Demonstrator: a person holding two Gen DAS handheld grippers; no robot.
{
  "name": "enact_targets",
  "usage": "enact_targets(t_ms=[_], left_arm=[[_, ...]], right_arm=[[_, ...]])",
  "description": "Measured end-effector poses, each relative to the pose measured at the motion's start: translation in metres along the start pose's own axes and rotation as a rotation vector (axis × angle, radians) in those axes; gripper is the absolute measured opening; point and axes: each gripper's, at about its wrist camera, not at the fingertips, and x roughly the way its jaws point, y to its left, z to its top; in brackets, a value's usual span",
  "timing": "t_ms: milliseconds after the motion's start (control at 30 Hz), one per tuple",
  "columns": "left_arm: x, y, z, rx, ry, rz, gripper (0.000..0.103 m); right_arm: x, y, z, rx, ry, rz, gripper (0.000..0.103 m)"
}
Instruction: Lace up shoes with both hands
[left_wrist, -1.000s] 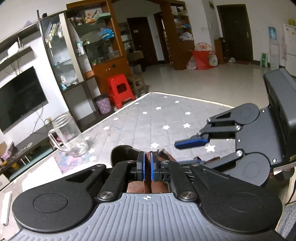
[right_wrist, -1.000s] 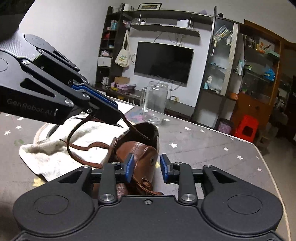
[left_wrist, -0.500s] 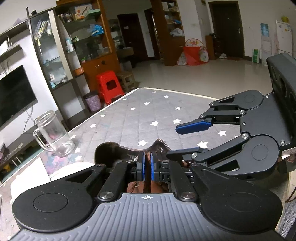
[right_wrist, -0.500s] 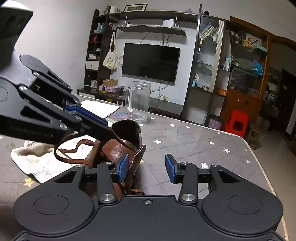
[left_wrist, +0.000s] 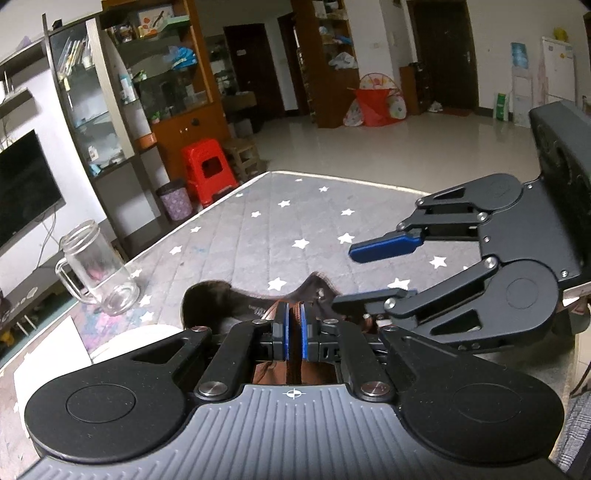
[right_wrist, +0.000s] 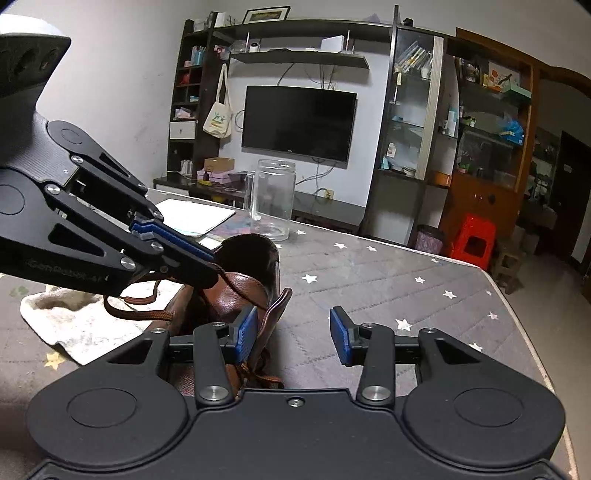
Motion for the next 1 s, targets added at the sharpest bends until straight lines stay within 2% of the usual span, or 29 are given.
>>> enact_targets(t_ms=[633,767,1000], left_arm=[[0.0,0.002,-0.001,-0.016,-0.006,-0.037,0.007],[0.0,0.001,-0.001,-0.024,-0.014,-0.044,0.007],[0.007,0.005,-0.003,-0.055,-0.006,-0.04,0.007]], right_arm=[[0.005,0.007,0.004,0.001,-0.004,0.012,0.046],[-0.006,-0.006,-0.002,-0.001,-0.005,0.013,0.046],[-0.007,-0.005,-0.002,-0.003,-0.007,0.015,0.046]])
